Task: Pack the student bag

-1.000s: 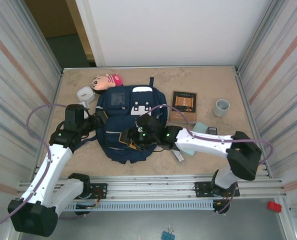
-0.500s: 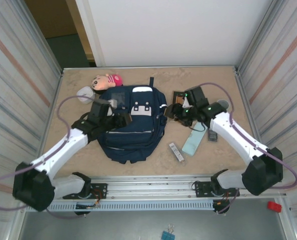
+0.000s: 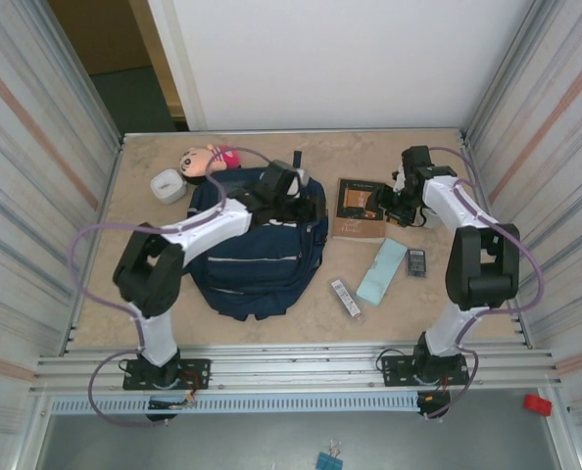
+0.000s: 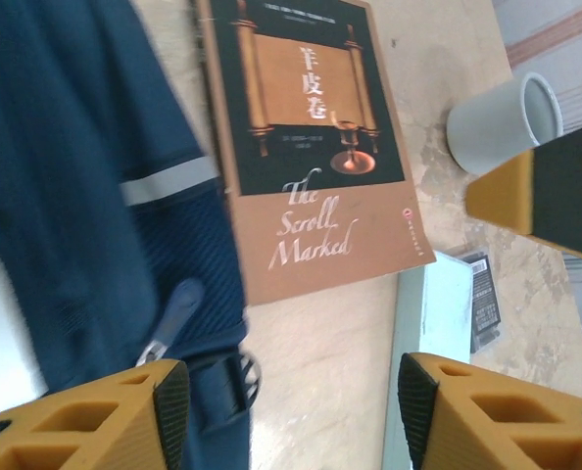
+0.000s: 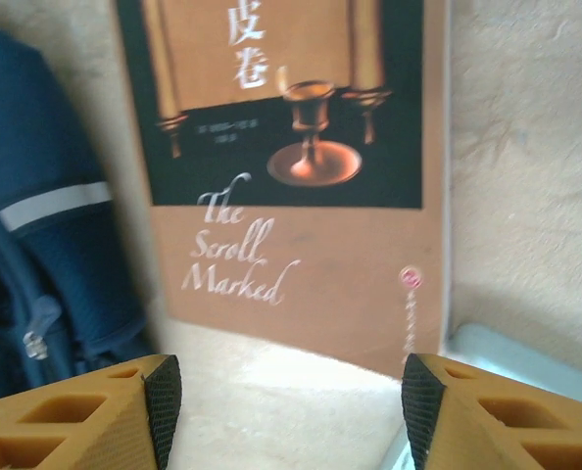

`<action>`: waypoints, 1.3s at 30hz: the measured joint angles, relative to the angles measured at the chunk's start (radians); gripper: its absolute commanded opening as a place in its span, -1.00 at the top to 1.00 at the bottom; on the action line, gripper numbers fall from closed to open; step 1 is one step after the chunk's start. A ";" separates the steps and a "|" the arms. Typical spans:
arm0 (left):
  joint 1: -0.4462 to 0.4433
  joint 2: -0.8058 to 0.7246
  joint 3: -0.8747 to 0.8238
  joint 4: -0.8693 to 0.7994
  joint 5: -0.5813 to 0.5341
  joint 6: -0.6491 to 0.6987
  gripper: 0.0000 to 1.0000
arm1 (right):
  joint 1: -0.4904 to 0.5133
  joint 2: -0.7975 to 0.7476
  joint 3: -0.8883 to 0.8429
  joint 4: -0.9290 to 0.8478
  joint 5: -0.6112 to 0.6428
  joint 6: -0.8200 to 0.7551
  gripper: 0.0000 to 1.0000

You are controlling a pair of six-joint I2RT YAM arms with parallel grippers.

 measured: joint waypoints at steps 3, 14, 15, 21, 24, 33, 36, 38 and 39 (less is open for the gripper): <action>-0.021 0.098 0.086 0.000 0.014 0.000 -0.18 | -0.014 0.048 0.016 0.008 -0.005 -0.026 -0.25; -0.056 0.339 0.282 -0.039 -0.004 0.004 -0.19 | -0.027 0.136 0.044 0.032 0.000 -0.077 -0.29; -0.054 0.338 0.269 -0.037 -0.011 0.005 -0.19 | -0.032 0.136 0.044 0.032 0.001 -0.079 -0.31; -0.051 0.251 0.112 0.006 -0.037 0.014 -0.20 | -0.045 0.131 0.043 0.034 0.001 -0.079 -0.43; -0.049 0.201 0.064 -0.007 -0.043 0.013 -0.21 | -0.047 0.122 0.043 0.034 0.002 -0.080 -0.46; -0.048 0.229 0.204 -0.018 -0.039 0.011 -0.19 | -0.047 0.138 0.077 0.038 0.031 -0.080 -0.47; -0.049 0.269 0.281 -0.018 -0.039 0.011 -0.19 | -0.047 0.146 0.081 0.042 0.044 -0.080 -0.46; -0.049 0.301 0.320 -0.021 -0.039 0.010 -0.18 | -0.047 0.157 0.081 0.042 0.047 -0.084 -0.45; -0.049 0.321 0.339 -0.027 -0.039 0.010 -0.18 | -0.047 0.164 0.081 0.042 0.047 -0.084 -0.44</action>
